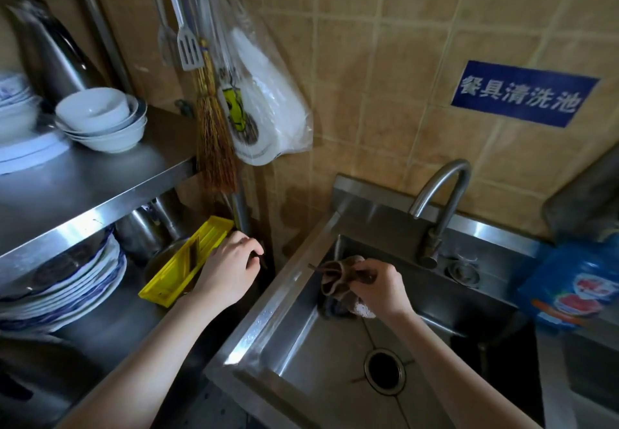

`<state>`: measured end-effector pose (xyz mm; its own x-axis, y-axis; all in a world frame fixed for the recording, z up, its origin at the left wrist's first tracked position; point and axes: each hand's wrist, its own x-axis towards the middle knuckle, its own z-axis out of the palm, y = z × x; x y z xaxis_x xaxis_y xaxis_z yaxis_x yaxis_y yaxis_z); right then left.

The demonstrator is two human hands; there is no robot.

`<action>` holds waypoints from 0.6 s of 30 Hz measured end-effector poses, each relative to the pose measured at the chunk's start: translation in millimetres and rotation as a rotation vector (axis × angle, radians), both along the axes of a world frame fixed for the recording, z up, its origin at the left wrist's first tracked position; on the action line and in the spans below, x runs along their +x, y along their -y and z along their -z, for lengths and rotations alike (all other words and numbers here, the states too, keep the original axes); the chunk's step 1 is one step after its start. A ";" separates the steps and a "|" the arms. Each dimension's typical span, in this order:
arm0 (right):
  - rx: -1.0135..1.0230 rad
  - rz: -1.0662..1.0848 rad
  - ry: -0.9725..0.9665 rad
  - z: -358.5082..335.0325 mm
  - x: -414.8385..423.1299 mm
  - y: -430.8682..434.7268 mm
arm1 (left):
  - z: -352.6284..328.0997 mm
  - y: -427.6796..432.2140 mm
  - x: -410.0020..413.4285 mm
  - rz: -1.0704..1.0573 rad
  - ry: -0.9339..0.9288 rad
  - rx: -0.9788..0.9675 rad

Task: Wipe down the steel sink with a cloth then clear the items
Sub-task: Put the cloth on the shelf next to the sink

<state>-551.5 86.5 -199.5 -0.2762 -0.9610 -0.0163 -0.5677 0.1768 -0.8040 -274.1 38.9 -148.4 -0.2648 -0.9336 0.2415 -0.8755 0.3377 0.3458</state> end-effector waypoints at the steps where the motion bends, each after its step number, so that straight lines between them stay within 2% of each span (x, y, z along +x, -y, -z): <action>1: -0.010 0.011 0.001 -3.2 -2.2 0.2 | -2.6 1.7 -1.8 0.006 -0.005 -0.005; 8: -0.048 0.019 -0.041 -28.7 -15.8 2.6 | -30.2 10.6 -10.8 0.045 -0.050 -0.047; 18: -0.189 -0.162 -0.094 -73.5 20.4 38.0 | -73.0 13.1 43.3 -0.059 -0.029 -0.096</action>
<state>-531.1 48.6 -125.9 -0.1107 -0.9763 0.1860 -0.6499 -0.0705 -0.7567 -230.8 25.8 -75.4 -0.2020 -0.9195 0.3373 -0.8849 0.3189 0.3394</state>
